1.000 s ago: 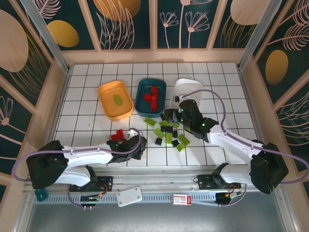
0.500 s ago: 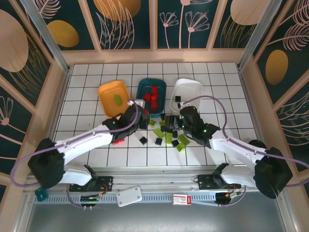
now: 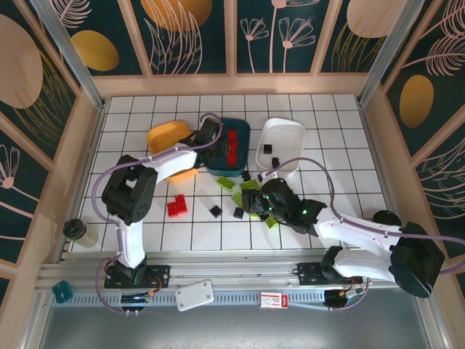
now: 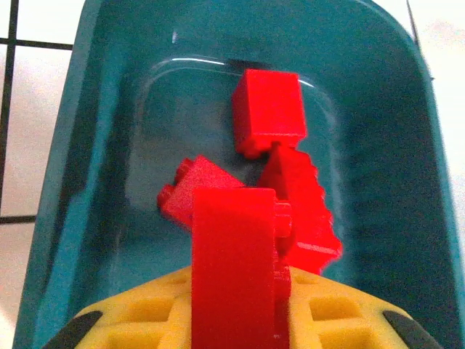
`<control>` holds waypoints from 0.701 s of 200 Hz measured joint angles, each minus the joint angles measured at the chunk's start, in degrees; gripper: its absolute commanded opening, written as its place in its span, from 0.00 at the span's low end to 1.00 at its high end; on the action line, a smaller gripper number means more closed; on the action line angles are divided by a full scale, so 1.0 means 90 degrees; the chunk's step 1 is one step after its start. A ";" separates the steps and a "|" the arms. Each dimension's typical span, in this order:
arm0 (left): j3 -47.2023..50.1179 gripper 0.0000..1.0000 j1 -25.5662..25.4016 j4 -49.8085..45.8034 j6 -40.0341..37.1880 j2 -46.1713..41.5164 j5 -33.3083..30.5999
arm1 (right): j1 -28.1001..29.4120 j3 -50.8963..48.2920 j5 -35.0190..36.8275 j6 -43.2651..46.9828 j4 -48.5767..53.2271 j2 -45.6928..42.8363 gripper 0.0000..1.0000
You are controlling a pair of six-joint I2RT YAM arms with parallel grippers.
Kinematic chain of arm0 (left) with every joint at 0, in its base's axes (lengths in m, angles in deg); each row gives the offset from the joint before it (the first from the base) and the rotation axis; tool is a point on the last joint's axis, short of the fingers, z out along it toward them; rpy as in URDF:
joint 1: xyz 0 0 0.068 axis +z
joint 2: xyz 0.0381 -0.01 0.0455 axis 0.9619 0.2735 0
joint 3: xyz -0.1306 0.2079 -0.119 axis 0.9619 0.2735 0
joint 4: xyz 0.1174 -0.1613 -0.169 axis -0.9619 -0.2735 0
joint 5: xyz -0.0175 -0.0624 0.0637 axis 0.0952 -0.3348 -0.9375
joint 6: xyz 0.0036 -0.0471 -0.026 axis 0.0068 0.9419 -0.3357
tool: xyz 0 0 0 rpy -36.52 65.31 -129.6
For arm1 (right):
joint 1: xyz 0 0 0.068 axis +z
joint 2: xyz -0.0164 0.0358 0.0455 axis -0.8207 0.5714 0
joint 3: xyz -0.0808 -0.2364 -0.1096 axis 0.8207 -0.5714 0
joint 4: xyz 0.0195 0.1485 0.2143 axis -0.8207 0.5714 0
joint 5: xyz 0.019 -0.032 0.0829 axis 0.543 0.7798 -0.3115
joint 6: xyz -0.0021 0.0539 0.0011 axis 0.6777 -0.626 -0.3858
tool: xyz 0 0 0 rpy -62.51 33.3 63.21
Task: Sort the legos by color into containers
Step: Place the lego in the container, then pick up the lego from the bottom-center of the table.
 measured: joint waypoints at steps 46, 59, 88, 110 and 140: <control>-0.0189 0.71 0.0051 0.0017 0.0112 -0.0126 0.0486 | 0.0831 0.0143 -0.0080 0.0066 -0.0211 0.0729 0.77; -0.0102 0.75 0.0041 0.0078 0.0153 -0.0495 0.0610 | 0.0954 0.0321 -0.0109 0.0163 -0.0250 0.1129 0.77; 0.0534 0.83 0.0041 0.0328 0.0240 -0.1982 0.0818 | 0.1129 0.0930 -0.0180 0.0369 -0.0350 0.2123 0.77; 0.1316 0.87 0.0041 0.0646 0.0325 -0.3415 0.0906 | 0.1149 0.1394 -0.0199 0.0542 -0.0474 0.2805 0.77; 0.2628 0.93 0.0036 0.0833 0.0478 -0.5158 0.0879 | 0.1134 0.2033 -0.0202 0.0770 -0.0491 0.3672 0.72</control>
